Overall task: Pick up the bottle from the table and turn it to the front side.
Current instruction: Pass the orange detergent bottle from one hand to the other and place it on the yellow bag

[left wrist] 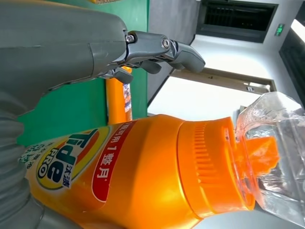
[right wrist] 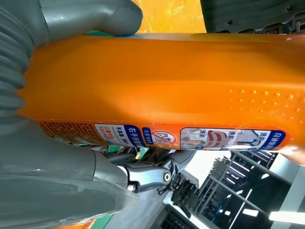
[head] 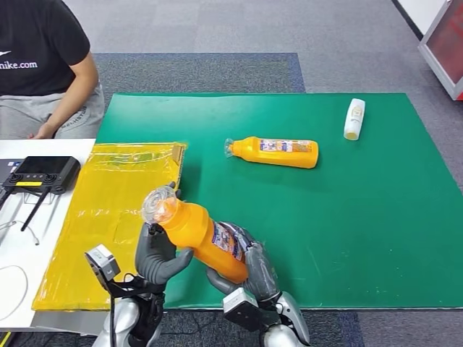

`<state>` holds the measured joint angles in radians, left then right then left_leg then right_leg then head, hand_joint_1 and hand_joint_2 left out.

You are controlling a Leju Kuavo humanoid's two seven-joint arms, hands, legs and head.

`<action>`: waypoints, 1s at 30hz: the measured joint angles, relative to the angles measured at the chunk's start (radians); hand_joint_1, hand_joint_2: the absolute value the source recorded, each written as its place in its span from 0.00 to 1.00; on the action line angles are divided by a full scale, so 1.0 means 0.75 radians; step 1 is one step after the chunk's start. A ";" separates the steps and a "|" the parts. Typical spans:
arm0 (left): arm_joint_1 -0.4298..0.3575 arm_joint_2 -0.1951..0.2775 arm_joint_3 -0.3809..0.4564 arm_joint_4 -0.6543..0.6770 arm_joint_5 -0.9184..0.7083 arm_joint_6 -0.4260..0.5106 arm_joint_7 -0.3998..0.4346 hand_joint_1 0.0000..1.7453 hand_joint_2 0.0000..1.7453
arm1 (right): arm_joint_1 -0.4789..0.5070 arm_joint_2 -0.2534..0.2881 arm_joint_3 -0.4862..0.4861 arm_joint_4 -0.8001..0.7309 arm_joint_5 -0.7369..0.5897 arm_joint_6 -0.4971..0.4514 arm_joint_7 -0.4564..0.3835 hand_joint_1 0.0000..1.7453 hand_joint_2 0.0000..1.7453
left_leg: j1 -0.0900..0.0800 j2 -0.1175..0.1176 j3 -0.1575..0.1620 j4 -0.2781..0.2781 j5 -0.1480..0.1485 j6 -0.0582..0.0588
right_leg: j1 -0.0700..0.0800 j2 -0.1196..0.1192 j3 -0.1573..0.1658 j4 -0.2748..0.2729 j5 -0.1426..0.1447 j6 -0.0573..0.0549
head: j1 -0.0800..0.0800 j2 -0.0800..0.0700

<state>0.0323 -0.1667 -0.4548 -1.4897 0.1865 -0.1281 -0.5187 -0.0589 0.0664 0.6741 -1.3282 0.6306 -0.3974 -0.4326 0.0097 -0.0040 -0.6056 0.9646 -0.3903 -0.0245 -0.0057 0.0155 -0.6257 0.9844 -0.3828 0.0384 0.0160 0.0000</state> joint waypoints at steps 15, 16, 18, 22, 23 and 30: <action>-0.023 0.014 -0.058 0.006 -0.026 -0.063 0.028 0.00 1.00 | -0.012 0.000 0.012 0.063 0.059 -0.043 -0.002 1.00 1.00 | 0.000 0.000 0.000 0.000 0.000 0.000 | 0.000 0.000 0.000 0.000 0.000 0.000 | 0.000 0.000; -0.024 0.016 -0.060 0.007 -0.027 -0.065 0.029 0.00 1.00 | -0.013 0.000 0.012 0.067 0.062 -0.047 -0.002 1.00 1.00 | 0.000 0.000 0.000 0.000 0.000 0.000 | 0.000 0.000 0.000 0.000 0.000 0.000 | 0.000 0.000; -0.026 0.021 -0.064 0.008 -0.027 -0.068 0.029 0.00 1.00 | -0.014 0.000 0.013 0.073 0.065 -0.049 -0.003 1.00 1.00 | 0.000 0.000 0.000 0.000 0.000 0.000 | 0.000 0.000 0.000 0.000 0.000 0.000 | 0.000 0.000; -0.033 0.025 -0.065 0.013 -0.025 -0.070 0.035 0.00 1.00 | -0.015 0.000 0.013 0.081 0.065 -0.049 -0.005 1.00 1.00 | 0.000 0.000 0.000 0.000 0.000 0.000 | 0.000 0.000 0.000 0.000 0.000 0.000 | 0.000 0.000; -0.035 0.025 -0.065 0.015 -0.021 -0.071 0.040 0.01 1.00 | -0.015 0.000 0.013 0.082 0.065 -0.049 -0.006 1.00 1.00 | 0.000 0.000 0.000 0.000 0.000 0.000 | 0.000 0.000 0.000 0.000 0.000 0.000 | 0.000 0.000; -0.053 0.026 -0.063 0.040 0.027 -0.093 0.083 1.00 1.00 | -0.015 0.000 0.015 0.084 0.063 -0.049 -0.012 1.00 1.00 | 0.000 0.000 0.000 0.000 0.000 0.000 | 0.000 0.000 0.000 0.000 0.000 0.000 | 0.000 0.000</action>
<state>-0.0073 -0.1474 -0.5024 -1.4596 0.2069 -0.1976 -0.4568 -0.0702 0.0664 0.6856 -1.2651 0.6779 -0.4345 -0.4417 0.0097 -0.0040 -0.6057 0.9646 -0.3903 -0.0245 -0.0057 0.0155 -0.6256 0.9844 -0.3828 0.0384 0.0160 0.0000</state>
